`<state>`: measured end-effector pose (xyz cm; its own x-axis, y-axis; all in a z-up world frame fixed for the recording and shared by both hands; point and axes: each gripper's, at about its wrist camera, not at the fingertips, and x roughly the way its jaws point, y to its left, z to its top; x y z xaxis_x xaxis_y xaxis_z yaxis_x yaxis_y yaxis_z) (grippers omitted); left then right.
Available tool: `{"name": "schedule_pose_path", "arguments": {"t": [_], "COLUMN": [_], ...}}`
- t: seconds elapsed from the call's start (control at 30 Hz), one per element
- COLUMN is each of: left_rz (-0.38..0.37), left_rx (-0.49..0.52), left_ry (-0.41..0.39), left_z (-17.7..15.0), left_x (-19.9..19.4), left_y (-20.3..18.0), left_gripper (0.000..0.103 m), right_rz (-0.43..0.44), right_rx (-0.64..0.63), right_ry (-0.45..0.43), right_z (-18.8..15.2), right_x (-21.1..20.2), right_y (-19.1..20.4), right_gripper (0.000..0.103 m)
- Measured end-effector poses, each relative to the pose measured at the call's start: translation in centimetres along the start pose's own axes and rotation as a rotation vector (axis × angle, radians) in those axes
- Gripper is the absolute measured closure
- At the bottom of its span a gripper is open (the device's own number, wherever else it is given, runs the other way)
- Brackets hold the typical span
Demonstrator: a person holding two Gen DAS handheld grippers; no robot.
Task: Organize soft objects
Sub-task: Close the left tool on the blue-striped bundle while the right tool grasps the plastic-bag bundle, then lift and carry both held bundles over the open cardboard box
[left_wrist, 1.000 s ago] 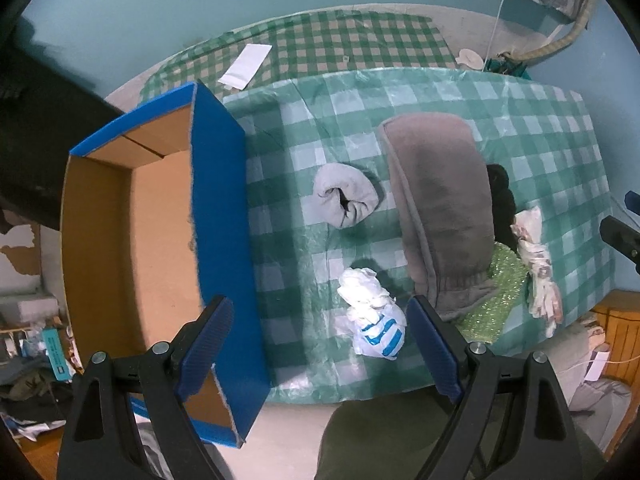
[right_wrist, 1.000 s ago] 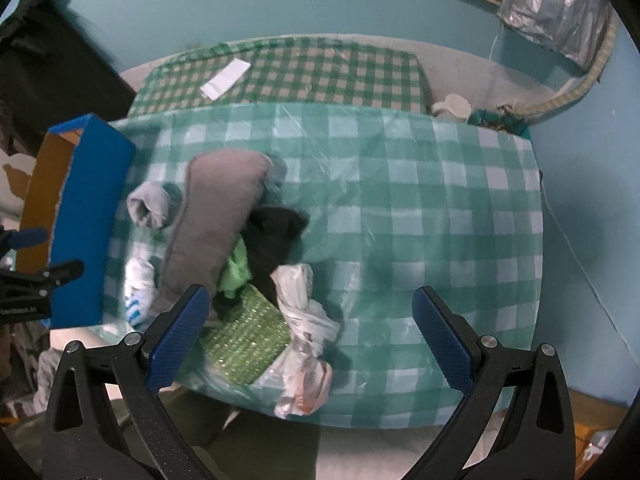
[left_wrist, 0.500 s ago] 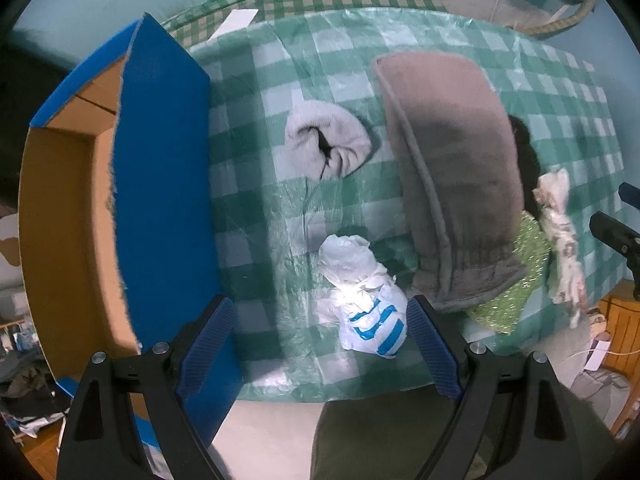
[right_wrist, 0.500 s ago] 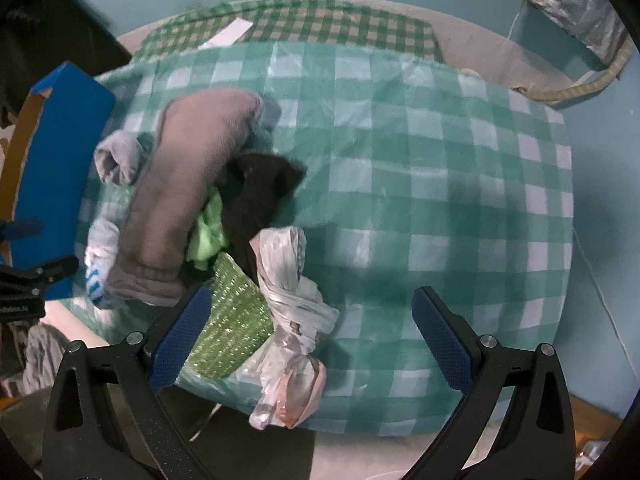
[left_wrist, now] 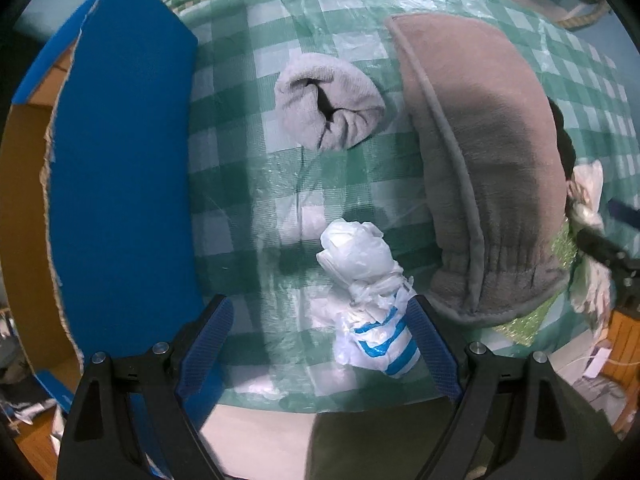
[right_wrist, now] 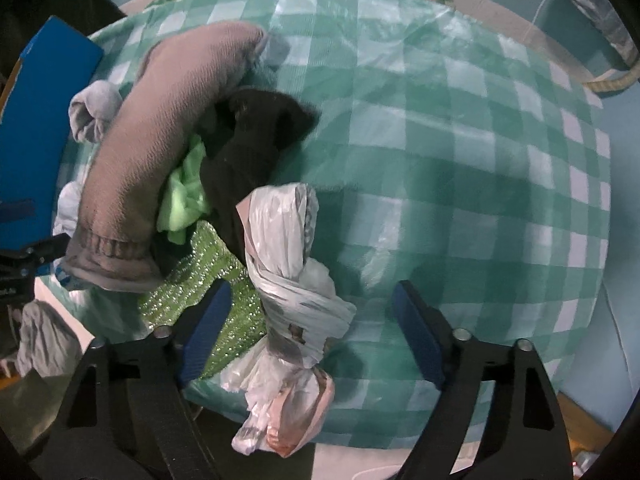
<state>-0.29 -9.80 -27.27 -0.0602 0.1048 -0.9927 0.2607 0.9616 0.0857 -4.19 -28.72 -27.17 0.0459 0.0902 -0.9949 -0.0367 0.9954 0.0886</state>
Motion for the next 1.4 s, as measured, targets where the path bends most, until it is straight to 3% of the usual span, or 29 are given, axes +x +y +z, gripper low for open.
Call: {"name": "schedule_pose_path", "arguments": {"t": [0.1, 0.23, 0.33, 0.43, 0.5, 0.67, 0.8, 1.4], "left_rz": [-0.002, 0.01, 0.012, 0.008, 0.004, -0.01, -0.014, 0.069], "left_rx": [0.001, 0.008, 0.005, -0.001, -0.005, -0.017, -0.024, 0.077], "left_ry": [-0.005, 0.013, 0.023, 0.028, 0.03, 0.039, 0.017, -0.117], "left_z": [0.4, 0.8, 1.2, 1.1, 1.2, 0.9, 0.0, -1.1], "left_x": [0.2, 0.9, 1.8, 2.9, 3.2, 3.8, 4.5, -3.1], "left_y": [-0.3, -0.9, -1.0, -1.0, -0.8, -0.5, 0.4, -0.3], "left_gripper": [0.014, 0.014, 0.014, 0.015, 0.022, 0.056, 0.059, 0.06], "right_rz": [0.001, 0.023, 0.037, 0.041, 0.04, 0.032, 0.036, 0.034], "right_rx": [0.001, 0.02, 0.035, 0.04, 0.04, 0.029, 0.017, -0.006], "right_ry": [0.002, 0.009, 0.003, -0.003, -0.008, -0.015, -0.026, -0.059], "right_z": [-0.1, -0.3, -0.3, -0.4, -0.4, -0.4, -0.6, 0.4], "right_x": [0.9, 1.5, 1.7, 1.4, 1.1, -0.2, -1.1, -7.9], "right_y": [-0.2, -0.5, -0.9, -1.3, -1.3, -1.2, -0.3, 1.0], "right_gripper": [0.03, 0.057, 0.065, 0.066, 0.066, 0.066, 0.066, 0.066]}}
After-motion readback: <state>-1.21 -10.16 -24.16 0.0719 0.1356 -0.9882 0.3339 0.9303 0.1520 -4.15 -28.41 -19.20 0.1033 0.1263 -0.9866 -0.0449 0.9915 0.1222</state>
